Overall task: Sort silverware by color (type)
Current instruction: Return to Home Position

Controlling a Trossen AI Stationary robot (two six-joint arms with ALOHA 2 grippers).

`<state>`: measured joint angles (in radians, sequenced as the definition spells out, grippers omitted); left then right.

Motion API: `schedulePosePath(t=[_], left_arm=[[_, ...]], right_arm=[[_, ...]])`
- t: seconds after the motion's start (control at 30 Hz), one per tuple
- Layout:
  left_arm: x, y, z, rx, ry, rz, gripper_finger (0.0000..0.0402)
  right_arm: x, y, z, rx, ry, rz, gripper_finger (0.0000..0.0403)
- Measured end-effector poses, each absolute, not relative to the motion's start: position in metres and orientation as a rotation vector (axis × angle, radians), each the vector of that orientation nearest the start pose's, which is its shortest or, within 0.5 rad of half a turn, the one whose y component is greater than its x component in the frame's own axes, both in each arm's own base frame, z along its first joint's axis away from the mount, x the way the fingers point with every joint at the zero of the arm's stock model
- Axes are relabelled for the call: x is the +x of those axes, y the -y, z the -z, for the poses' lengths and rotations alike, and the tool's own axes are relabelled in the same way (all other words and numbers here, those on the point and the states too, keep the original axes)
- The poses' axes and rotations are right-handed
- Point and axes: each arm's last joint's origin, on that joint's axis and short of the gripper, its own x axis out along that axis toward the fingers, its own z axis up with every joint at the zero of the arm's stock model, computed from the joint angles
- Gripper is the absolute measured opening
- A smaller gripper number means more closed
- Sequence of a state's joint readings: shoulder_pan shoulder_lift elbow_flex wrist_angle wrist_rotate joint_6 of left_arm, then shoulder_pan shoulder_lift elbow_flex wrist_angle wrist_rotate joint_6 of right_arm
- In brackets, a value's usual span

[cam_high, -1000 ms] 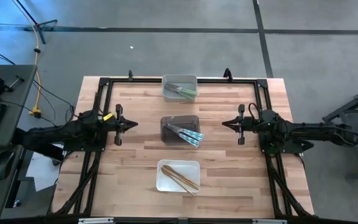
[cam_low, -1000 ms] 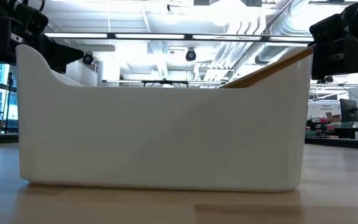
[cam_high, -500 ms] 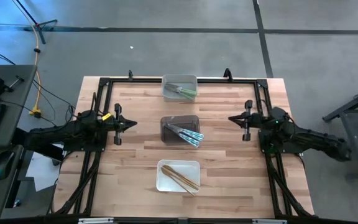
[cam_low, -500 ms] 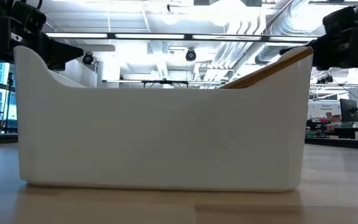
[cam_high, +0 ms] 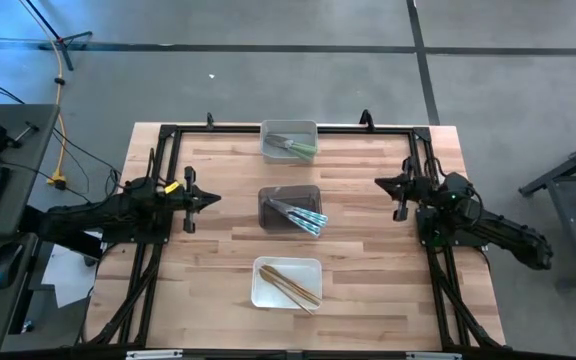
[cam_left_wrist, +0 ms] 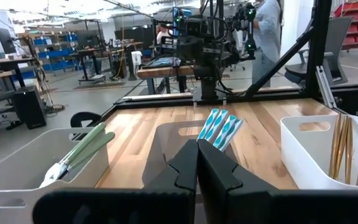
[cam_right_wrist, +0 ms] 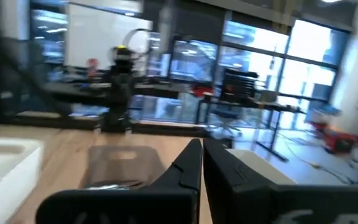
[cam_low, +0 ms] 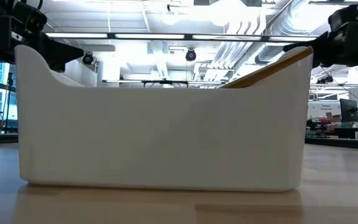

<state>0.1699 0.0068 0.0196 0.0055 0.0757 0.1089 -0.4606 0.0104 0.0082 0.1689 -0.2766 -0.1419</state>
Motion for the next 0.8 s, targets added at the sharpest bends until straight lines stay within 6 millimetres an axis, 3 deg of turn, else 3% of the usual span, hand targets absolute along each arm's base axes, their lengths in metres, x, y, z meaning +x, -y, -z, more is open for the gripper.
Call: schedulePosePath(t=[0.37,0.6,0.8], left_arm=[[0.096,-0.014,-0.170,0.058,0.008,-0.098,0.0001],[0.096,-0.014,-0.170,0.039,0.009,-0.099,0.0001],[0.096,-0.014,-0.170,0.038,0.009,-0.099,0.0001]], right_arm=[[0.086,0.043,-0.183,-0.099,0.158,0.461,0.0000],[0.086,0.045,-0.180,-0.068,0.131,0.526,0.0000],[0.086,0.046,-0.168,0.059,0.042,0.562,0.0000]])
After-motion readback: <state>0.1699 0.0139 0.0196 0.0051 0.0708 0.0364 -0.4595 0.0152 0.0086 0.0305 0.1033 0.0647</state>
